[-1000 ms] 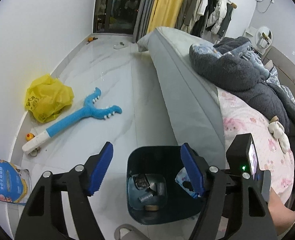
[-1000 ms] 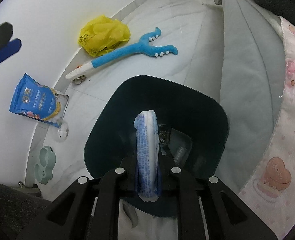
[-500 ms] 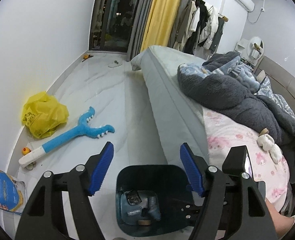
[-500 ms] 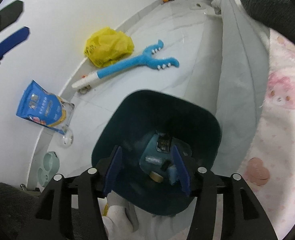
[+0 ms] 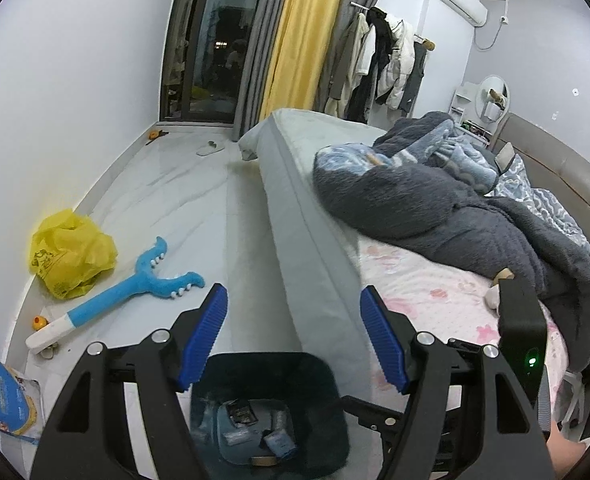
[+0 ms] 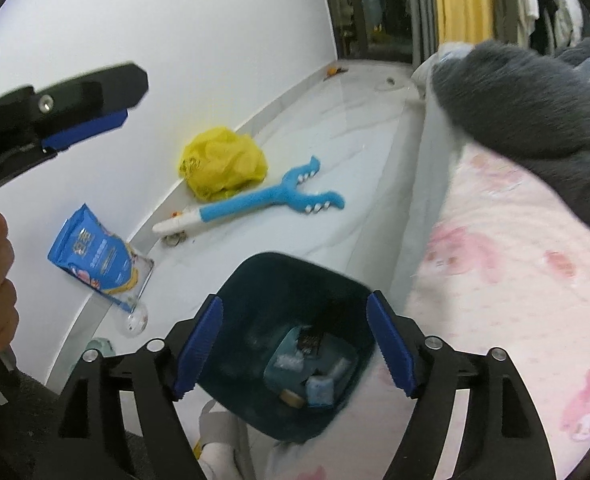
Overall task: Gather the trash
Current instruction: 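Move both tools back to the white socks on the bed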
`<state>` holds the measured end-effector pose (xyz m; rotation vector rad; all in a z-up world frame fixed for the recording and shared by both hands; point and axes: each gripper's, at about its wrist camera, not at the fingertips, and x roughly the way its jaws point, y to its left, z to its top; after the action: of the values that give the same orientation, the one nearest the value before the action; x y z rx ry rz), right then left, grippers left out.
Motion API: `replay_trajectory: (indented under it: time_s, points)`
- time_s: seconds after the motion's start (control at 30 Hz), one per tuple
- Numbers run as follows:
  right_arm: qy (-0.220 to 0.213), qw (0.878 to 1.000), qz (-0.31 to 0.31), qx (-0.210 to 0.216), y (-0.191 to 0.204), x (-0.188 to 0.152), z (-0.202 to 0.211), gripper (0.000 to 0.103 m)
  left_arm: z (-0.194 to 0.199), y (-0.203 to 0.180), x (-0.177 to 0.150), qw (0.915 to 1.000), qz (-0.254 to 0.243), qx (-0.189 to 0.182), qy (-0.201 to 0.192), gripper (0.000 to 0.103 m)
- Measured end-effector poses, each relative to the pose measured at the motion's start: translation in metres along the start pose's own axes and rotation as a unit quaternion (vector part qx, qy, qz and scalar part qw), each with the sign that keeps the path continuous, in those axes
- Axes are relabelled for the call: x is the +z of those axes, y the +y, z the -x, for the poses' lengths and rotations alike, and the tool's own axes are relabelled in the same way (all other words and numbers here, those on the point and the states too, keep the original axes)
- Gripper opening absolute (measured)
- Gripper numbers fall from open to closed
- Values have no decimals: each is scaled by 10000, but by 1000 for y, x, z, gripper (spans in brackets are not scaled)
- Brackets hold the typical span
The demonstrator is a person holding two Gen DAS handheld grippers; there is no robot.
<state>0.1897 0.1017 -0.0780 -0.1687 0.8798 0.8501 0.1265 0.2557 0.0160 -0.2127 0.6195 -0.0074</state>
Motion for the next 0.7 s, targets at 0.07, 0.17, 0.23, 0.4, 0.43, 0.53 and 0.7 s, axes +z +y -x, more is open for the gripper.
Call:
replay_trajectory:
  time_s: [0.07, 0.17, 0.23, 0.4, 0.43, 0.53, 0.7]
  points:
    - [-116, 9999, -31, -35, -8, 0, 9, 79, -2, -8, 1, 10000, -18, -26, -7, 71]
    - [-236, 9996, -76, -111, -21, -2, 22, 80, -6, -22, 2, 10000, -47, -83, 7, 71]
    - [-311, 9993, -99, -167, -29, -4, 31, 80, -9, -31, 3, 9999, -59, -129, 19, 71]
    - [-450, 9984, -123, -309, -48, -8, 51, 80, -15, -57, 6, 9996, -144, -231, 41, 72]
    - [-492, 9981, -134, -344, -52, -9, 55, 81, -17, -63, 6, 9995, -162, -258, 45, 73]
    - [-622, 9969, -179, -454, -64, -12, 69, 82, -20, -76, 6, 9993, -230, -288, 45, 76]
    - [-820, 9941, -347, -625, -88, -21, 94, 84, -31, -98, 4, 9989, -307, -329, 98, 79]
